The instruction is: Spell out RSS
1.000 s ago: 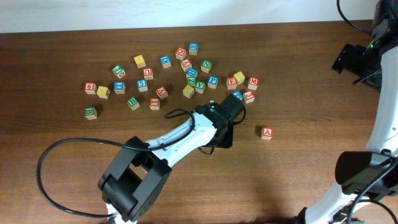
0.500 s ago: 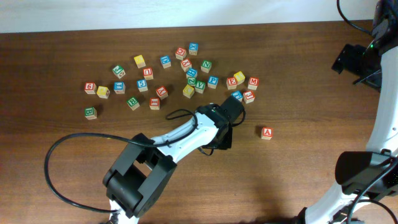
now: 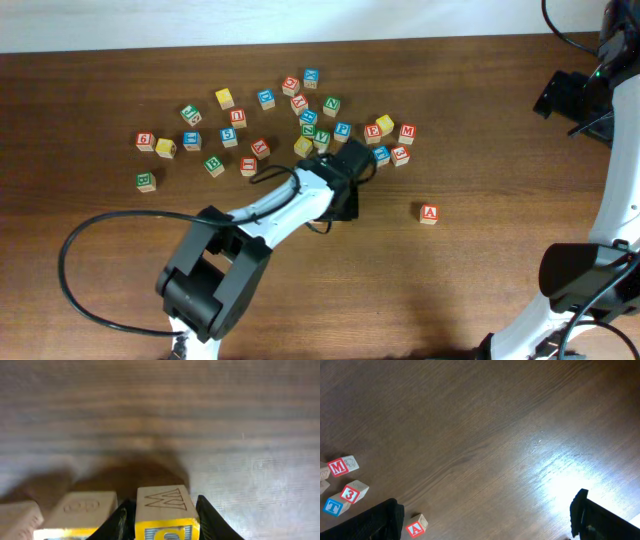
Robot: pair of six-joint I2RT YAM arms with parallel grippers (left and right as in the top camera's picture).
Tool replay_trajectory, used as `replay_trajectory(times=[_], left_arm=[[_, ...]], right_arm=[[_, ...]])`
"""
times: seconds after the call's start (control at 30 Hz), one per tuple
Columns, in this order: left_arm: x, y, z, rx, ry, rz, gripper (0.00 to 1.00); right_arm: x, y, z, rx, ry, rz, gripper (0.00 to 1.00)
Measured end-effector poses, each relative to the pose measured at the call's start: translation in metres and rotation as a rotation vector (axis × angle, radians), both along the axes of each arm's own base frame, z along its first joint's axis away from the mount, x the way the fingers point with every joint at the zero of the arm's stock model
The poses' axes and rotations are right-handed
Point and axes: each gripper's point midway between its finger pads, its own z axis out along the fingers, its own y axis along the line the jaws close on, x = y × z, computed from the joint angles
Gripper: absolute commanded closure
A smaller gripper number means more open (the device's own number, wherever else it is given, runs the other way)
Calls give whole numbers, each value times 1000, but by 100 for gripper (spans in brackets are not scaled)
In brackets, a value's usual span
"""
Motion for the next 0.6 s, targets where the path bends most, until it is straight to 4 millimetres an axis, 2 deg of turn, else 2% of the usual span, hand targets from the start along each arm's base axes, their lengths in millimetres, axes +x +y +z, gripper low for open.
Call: replay_trajectory(times=[0.27, 0.33, 0.37, 0.5, 0.6], left_arm=[[5, -2, 1, -13, -15, 4, 68], [6, -3, 1, -16, -19, 4, 63], [6, -3, 2, -20, -20, 3, 55], [16, -13, 14, -50, -47, 2, 49], [24, -20, 25, -73, -73, 1, 48]], right_arm=[[0, 0, 0, 0, 0, 0, 2], [0, 0, 0, 0, 0, 0, 1], [0, 0, 0, 0, 0, 0, 2], [0, 0, 0, 0, 0, 0, 2], [0, 0, 0, 0, 0, -1, 2]])
